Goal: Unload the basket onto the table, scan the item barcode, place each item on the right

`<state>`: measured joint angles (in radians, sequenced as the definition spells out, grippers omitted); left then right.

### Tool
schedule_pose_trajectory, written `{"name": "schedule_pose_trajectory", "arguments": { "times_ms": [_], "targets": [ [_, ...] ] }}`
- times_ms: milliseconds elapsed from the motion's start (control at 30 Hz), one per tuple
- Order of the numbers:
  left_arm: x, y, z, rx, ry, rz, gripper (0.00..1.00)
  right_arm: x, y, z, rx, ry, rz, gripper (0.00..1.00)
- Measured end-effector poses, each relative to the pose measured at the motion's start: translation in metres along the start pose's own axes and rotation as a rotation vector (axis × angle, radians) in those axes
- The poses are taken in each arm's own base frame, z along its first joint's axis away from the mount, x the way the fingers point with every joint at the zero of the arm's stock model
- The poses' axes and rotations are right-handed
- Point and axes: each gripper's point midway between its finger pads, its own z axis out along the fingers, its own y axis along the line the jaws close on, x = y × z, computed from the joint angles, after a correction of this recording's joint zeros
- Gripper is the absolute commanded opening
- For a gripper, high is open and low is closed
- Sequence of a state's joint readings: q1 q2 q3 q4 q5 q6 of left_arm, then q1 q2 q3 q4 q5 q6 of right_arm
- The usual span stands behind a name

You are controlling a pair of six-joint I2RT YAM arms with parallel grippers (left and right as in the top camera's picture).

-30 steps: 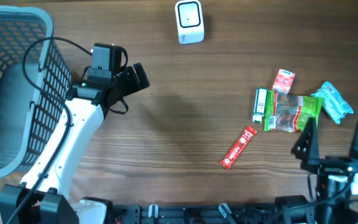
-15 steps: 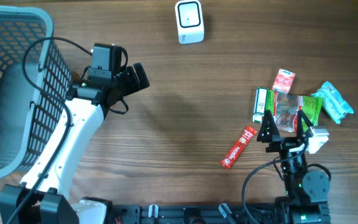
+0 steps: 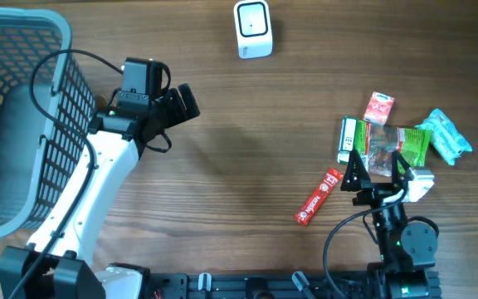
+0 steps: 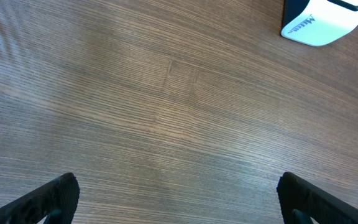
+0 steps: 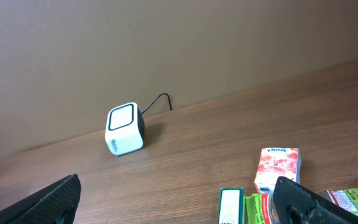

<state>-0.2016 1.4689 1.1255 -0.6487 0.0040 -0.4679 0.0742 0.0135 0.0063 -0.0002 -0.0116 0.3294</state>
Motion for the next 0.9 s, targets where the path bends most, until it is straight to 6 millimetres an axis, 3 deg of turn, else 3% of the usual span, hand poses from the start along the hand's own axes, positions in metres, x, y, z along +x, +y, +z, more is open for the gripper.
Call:
{"name": "schedule_pose_trajectory", "arguments": {
  "times_ms": [333, 433, 533, 633, 733, 833, 900],
  "targets": [
    [0.000, -0.001, 0.000, 0.002, 0.000, 0.003, 1.00, 0.000, 0.000, 0.000, 0.000, 0.000, 0.004, 1.00],
    [-0.003, -0.007, -0.013, 0.027, -0.031, 0.011, 1.00, 0.000, 0.000, 0.000, 0.000, 0.000, 0.007, 1.00],
    [-0.017, -0.016, -0.057, 0.091, -0.142, 0.012, 1.00, 0.000, 0.000, 0.000, 0.000, 0.000, 0.007, 1.00],
    [-0.034, -0.022, -0.139, 0.196, -0.354, 0.008, 1.00, 0.000, 0.000, 0.000, 0.000, 0.000, 0.007, 1.00],
    [-0.034, -0.015, -0.214, 0.274, -0.540, -0.002, 1.00, 0.000, 0.000, 0.000, 0.000, 0.000, 0.007, 1.00],
    [-0.018, 0.004, -0.245, 0.254, -0.601, -0.018, 1.00, 0.000, 0.000, 0.000, 0.000, 0.000, 0.007, 1.00],
    [-0.004, 0.020, -0.251, 0.209, -0.595, -0.027, 1.00, 0.000, 0.000, 0.000, 0.000, 0.000, 0.007, 1.00]
  ]
}}
